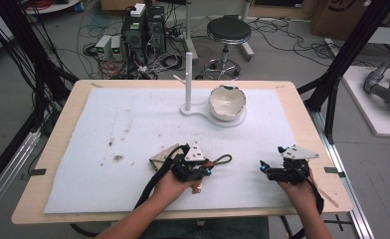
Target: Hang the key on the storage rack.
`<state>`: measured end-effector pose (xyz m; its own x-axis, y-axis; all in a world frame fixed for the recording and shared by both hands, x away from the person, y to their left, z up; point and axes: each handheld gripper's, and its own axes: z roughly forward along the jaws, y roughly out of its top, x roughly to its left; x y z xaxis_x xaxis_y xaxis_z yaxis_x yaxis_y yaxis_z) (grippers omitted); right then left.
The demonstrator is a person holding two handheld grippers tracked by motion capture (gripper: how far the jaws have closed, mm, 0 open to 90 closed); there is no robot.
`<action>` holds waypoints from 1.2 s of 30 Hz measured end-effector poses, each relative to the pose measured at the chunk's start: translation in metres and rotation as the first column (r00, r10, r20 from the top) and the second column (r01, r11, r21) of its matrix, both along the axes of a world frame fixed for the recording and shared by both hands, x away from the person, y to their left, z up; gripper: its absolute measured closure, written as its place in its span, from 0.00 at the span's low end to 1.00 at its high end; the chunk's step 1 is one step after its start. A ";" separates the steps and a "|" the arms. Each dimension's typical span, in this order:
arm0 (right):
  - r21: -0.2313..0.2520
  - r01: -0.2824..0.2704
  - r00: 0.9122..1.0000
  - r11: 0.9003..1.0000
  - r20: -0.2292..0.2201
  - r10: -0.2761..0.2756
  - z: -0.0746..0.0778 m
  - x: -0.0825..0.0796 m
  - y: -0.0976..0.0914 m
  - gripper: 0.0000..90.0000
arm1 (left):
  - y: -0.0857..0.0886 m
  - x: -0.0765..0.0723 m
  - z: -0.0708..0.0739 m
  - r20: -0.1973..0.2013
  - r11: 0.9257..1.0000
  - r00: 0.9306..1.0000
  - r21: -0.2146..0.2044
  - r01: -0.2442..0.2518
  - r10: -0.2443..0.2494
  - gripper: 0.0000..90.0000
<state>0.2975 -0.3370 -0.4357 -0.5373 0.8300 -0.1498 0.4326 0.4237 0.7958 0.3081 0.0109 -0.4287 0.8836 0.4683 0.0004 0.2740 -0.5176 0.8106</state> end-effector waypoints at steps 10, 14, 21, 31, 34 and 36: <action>-0.006 -0.009 1.000 1.000 -0.012 0.009 -0.001 0.006 0.007 0.18 | 0.032 0.003 0.043 0.046 0.994 0.998 -0.104 -0.045 0.050 0.78; -0.007 -0.009 1.000 1.000 -0.013 0.009 -0.001 0.007 0.008 0.18 | 0.050 0.008 0.058 0.083 0.987 0.991 -0.134 -0.092 0.103 0.78; -0.001 -0.019 1.000 1.000 -0.018 0.019 -0.001 0.008 0.013 0.17 | 0.081 0.024 0.085 0.133 0.970 0.971 -0.166 -0.175 0.198 0.77; -0.008 -0.047 0.999 0.999 -0.022 0.047 -0.002 0.014 0.024 0.18 | 0.105 0.051 0.122 0.226 0.942 0.920 -0.179 -0.284 0.321 0.77; -0.008 -0.050 0.998 0.999 -0.024 0.050 -0.002 0.015 0.025 0.18 | 0.109 0.060 0.129 0.232 0.926 0.904 -0.203 -0.317 0.360 0.77; -0.003 -0.049 0.998 0.999 -0.025 0.049 -0.002 0.015 0.026 0.18 | 0.110 0.066 0.132 0.237 0.921 0.896 -0.208 -0.329 0.374 0.77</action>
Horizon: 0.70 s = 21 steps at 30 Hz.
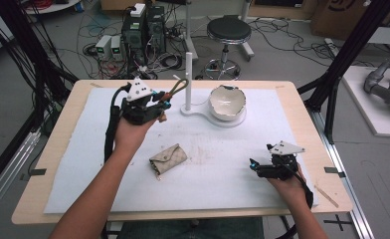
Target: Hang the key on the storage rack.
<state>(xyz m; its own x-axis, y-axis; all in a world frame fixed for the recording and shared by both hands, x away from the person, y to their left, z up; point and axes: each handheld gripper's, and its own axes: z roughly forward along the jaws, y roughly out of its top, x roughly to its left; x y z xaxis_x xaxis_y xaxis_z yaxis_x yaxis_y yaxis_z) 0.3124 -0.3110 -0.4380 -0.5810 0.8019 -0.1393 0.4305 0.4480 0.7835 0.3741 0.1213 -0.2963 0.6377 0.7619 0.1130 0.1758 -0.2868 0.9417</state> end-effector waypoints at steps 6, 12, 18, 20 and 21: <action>0.004 0.002 1.000 1.000 -0.002 -0.002 0.000 0.001 -0.001 0.18 | -0.005 0.019 0.005 -0.007 1.000 1.000 0.019 -0.022 0.022 0.77; 0.002 0.003 1.000 1.000 -0.003 -0.003 0.000 0.000 -0.003 0.18 | -0.016 0.031 0.008 -0.002 0.999 1.000 0.029 -0.023 0.023 0.77; 0.001 0.009 1.000 1.000 -0.001 -0.009 0.000 0.000 -0.004 0.17 | -0.022 0.044 0.003 -0.020 0.997 0.998 0.059 -0.053 0.054 0.77; 0.004 0.008 1.000 1.000 0.002 -0.008 0.000 0.000 -0.005 0.18 | -0.023 0.047 0.001 -0.027 0.996 0.998 0.066 -0.060 0.062 0.77; 0.004 0.006 1.000 1.000 0.003 -0.006 0.000 0.000 -0.005 0.18 | -0.024 0.049 -0.001 -0.034 0.995 0.997 0.071 -0.063 0.066 0.77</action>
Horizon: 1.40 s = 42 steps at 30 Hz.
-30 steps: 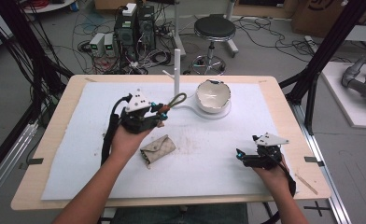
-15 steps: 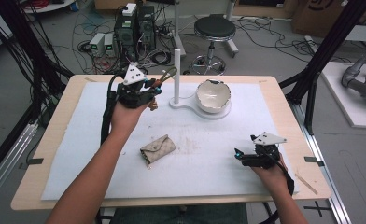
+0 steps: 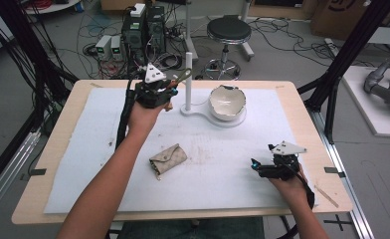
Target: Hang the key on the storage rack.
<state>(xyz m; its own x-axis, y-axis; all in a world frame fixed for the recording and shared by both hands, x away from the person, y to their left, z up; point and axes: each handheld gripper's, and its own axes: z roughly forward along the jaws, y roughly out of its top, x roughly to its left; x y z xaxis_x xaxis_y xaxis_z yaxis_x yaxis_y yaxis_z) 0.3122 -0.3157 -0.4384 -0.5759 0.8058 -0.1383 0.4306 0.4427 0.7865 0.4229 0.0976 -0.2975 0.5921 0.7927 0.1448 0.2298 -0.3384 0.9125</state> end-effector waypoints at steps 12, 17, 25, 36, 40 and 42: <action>-0.003 0.004 1.000 1.000 -0.004 -0.004 0.000 0.000 -0.001 0.17 | -0.001 0.010 -0.013 -0.027 0.999 0.999 0.021 -0.024 0.025 0.54; -0.002 0.007 1.000 1.000 -0.003 -0.007 0.000 -0.001 -0.001 0.18 | 0.012 0.001 -0.020 -0.039 1.000 0.999 -0.007 -0.014 0.014 0.42; 0.001 0.007 1.000 1.000 0.002 -0.007 0.001 0.000 0.001 0.18 | 0.037 -0.036 -0.039 -0.023 0.998 0.998 -0.017 0.064 -0.064 0.32; 0.002 0.004 1.000 1.000 0.010 -0.004 0.003 0.001 0.003 0.18 | 0.077 -0.090 -0.074 -0.024 0.995 0.996 -0.036 0.089 -0.090 0.26; 0.005 0.008 1.000 1.000 0.010 -0.008 0.002 0.003 0.002 0.18 | 0.090 -0.100 -0.083 -0.024 0.996 0.998 -0.056 0.064 -0.065 0.25; 0.012 0.010 1.000 1.000 0.011 -0.010 0.003 0.004 0.002 0.18 | 0.098 -0.104 -0.089 -0.028 0.996 0.998 -0.078 0.045 -0.047 0.24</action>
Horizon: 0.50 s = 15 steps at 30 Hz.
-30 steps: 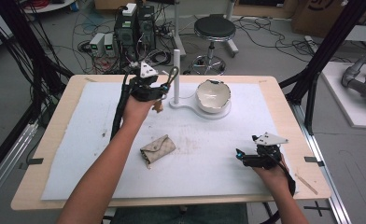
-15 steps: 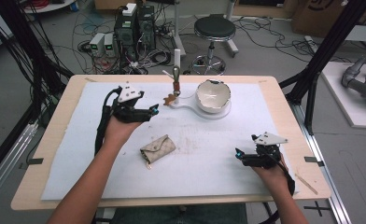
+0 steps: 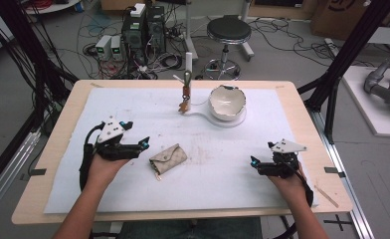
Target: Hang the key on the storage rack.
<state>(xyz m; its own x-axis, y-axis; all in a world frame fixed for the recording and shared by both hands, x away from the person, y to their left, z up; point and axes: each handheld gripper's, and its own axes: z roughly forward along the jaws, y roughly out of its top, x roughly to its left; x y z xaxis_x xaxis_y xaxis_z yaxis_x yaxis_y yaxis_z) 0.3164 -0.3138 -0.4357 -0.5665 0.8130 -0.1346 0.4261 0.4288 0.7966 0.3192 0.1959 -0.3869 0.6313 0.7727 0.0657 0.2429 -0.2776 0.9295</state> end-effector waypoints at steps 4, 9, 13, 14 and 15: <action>0.003 -0.003 1.000 1.000 0.006 0.003 0.000 0.002 -0.001 0.17 | 0.016 -0.006 -0.013 -0.038 0.998 0.998 -0.043 -0.049 0.047 0.23; 0.013 0.002 1.000 1.000 0.004 -0.002 0.000 0.007 0.000 0.18 | 0.025 -0.016 -0.021 -0.036 0.998 0.997 -0.003 -0.070 0.070 0.23; 0.013 -0.003 1.000 1.000 0.002 0.003 -0.001 0.010 0.003 0.18 | 0.032 -0.018 -0.022 -0.032 0.997 0.996 -0.018 -0.079 0.078 0.22; 0.011 -0.005 1.000 1.000 -0.001 0.005 -0.001 0.010 0.003 0.17 | 0.034 -0.019 -0.022 -0.031 0.996 0.996 -0.023 -0.081 0.080 0.22; 0.011 -0.003 1.000 1.000 -0.004 0.003 -0.002 0.011 0.004 0.17 | 0.034 -0.019 -0.022 -0.031 0.996 0.996 -0.026 -0.081 0.080 0.22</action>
<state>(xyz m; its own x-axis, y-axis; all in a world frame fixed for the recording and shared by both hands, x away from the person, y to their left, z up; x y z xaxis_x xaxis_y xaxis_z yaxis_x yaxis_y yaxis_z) 0.3269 -0.3093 -0.4374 -0.5697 0.8125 -0.1236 0.4275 0.4214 0.7998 0.3004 0.2302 -0.4085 0.5682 0.8224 0.0261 0.2915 -0.2309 0.9283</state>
